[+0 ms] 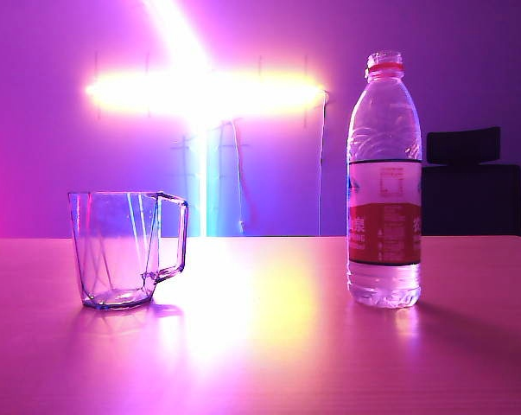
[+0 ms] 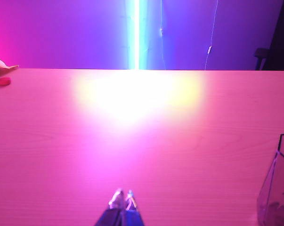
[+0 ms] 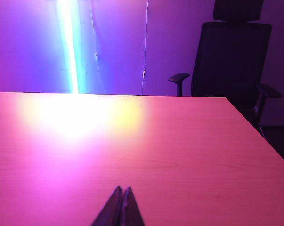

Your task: Pick up the mineral water bottle on the table and pour water into the mug until it's half full.

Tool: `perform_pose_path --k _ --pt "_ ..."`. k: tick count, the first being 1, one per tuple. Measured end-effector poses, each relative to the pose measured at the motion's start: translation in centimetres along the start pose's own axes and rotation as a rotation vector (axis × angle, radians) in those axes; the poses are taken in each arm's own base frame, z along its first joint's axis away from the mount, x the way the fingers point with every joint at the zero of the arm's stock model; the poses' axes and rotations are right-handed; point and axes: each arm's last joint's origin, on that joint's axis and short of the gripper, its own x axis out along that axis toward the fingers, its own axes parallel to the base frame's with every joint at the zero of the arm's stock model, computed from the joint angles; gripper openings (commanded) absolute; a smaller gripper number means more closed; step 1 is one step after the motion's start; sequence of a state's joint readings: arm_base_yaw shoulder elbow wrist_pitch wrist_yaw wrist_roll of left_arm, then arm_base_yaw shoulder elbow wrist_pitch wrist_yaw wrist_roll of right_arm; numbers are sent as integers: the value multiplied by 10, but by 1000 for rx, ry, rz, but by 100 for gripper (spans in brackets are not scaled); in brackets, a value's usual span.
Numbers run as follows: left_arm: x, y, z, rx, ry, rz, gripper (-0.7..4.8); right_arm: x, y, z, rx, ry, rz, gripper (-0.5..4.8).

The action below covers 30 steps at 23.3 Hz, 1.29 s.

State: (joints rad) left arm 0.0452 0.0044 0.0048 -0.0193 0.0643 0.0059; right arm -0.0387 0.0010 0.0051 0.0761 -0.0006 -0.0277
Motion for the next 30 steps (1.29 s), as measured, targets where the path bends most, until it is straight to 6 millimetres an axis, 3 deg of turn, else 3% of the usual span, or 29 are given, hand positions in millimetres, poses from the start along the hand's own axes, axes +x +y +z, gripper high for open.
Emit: perform_pose_path --k 19,25,30 --pt "0 -3 0 1 0 -29 -2 0 0 0 1 0 1 -8" --pt "-1 -22 -1 4 12 -219 -2 0 2 0 31 0 53 -8" --pt "-5 -45 -5 19 60 -459 -2 0 3 -1 201 14 93 -5"
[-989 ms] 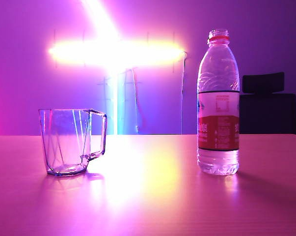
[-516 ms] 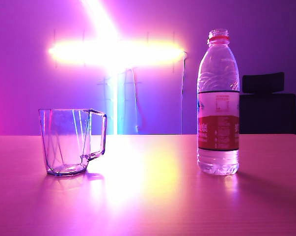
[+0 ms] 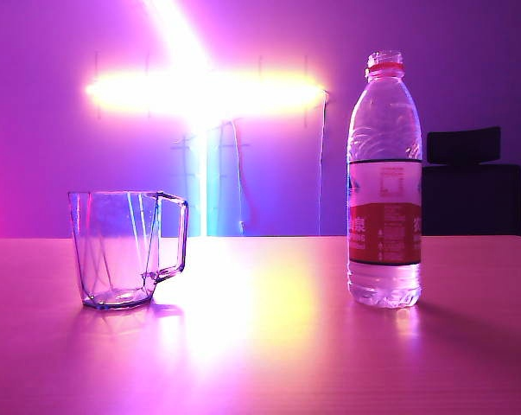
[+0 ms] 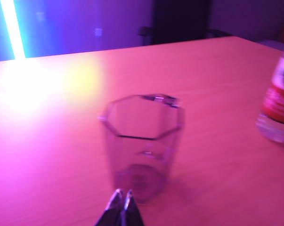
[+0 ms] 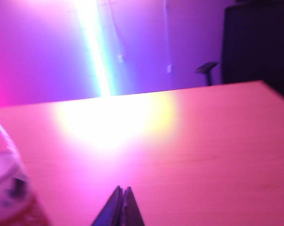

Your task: Pick up the mineral water bottle on the table and pour water into the mug until it's half full.

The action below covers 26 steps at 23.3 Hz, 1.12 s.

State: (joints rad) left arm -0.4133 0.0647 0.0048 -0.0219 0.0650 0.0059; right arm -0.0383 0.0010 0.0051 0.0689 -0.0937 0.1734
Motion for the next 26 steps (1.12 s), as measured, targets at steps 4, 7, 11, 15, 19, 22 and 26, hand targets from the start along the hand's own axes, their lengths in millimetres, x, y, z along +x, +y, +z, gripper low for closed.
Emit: perform_pose_path --k 4,7,11,15,19,22,26 --pt "0 -16 -1 13 9 -162 -2 0 2 0 153 14 58 -5" --pt "-1 -25 -1 20 9 -244 -2 0 4 0 179 38 137 -6" --pt "-4 -34 -1 29 7 -343 -2 -7 11 29 167 33 152 143" --pt "-4 -34 -1 29 7 -344 -2 4 20 19 53 183 325 479" --pt "-4 -34 -1 29 7 -344 -2 25 38 2 -46 315 422 479" --pt "-4 -34 -1 29 6 -344 -2 47 57 -13 -150 343 471 479" --pt "-4 -34 -1 29 7 -344 -2 71 65 -37 -166 353 465 479"
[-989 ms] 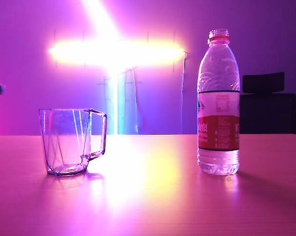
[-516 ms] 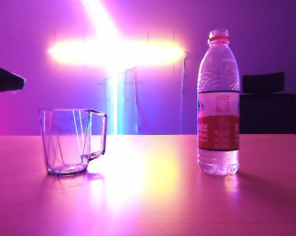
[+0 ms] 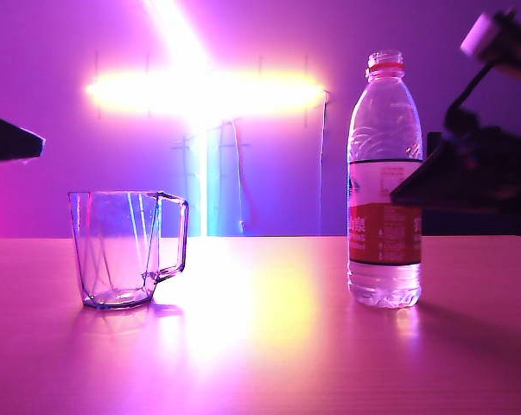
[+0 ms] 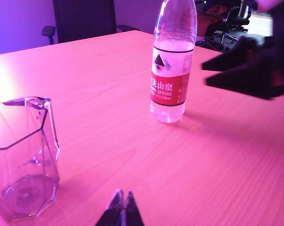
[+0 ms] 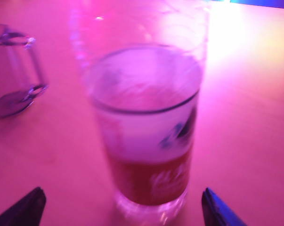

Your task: Pick up the mineral water bottle on the table and pour water into the mug until it's half full.

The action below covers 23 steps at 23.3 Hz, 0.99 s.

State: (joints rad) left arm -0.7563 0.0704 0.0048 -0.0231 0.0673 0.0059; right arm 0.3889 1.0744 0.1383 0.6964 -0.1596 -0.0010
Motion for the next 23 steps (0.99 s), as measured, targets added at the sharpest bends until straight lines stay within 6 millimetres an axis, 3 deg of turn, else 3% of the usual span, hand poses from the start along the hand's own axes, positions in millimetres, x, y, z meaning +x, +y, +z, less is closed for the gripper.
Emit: perform_pose_path --k 3,9,13,17,19,22,23 --pt "0 0 0 0 0 0 -2 23 -5 -12 -5 -49 -30 479" --pt "0 0 0 0 0 0 -2 69 -12 -15 48 -107 22 479" --pt "0 0 0 0 0 0 -2 83 -15 -11 52 -142 22 479" --pt "0 0 0 0 0 0 -2 85 -15 -10 52 -148 14 479" --pt "0 0 0 0 0 0 -2 85 -15 -10 52 -147 15 384" --pt "0 0 0 0 0 0 -2 85 -15 -10 52 -147 15 339" --pt "0 0 0 0 0 0 -2 85 -15 -10 53 -148 15 295"
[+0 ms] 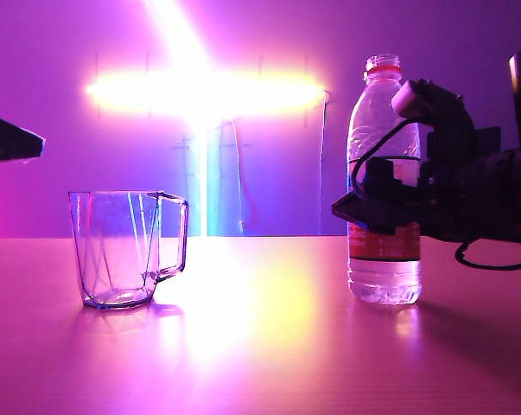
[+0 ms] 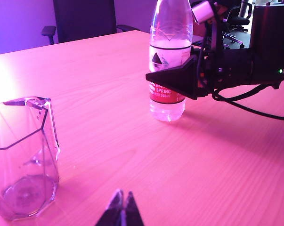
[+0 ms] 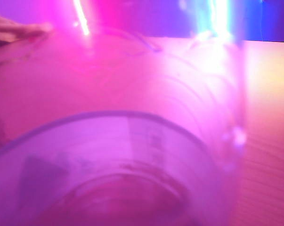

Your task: Pick up the mineral water bottle on the table and pour water into the mug until it's half full.

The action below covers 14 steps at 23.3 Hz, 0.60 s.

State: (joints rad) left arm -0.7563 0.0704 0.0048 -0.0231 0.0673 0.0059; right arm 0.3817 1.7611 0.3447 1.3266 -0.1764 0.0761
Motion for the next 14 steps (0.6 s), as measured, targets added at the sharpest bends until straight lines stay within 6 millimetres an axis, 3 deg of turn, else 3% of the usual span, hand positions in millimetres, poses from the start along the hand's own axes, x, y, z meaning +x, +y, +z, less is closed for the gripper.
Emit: perform_pose_path --k 7,11,14 --pt "0 0 0 0 0 3 -2 -1 0 1 0 -10 1 277" --pt "-1 8 1 -6 -9 79 -2 -6 5 27 -53 -82 35 277" --pt "-6 17 4 -7 -54 179 -2 7 13 54 -175 -26 62 277"
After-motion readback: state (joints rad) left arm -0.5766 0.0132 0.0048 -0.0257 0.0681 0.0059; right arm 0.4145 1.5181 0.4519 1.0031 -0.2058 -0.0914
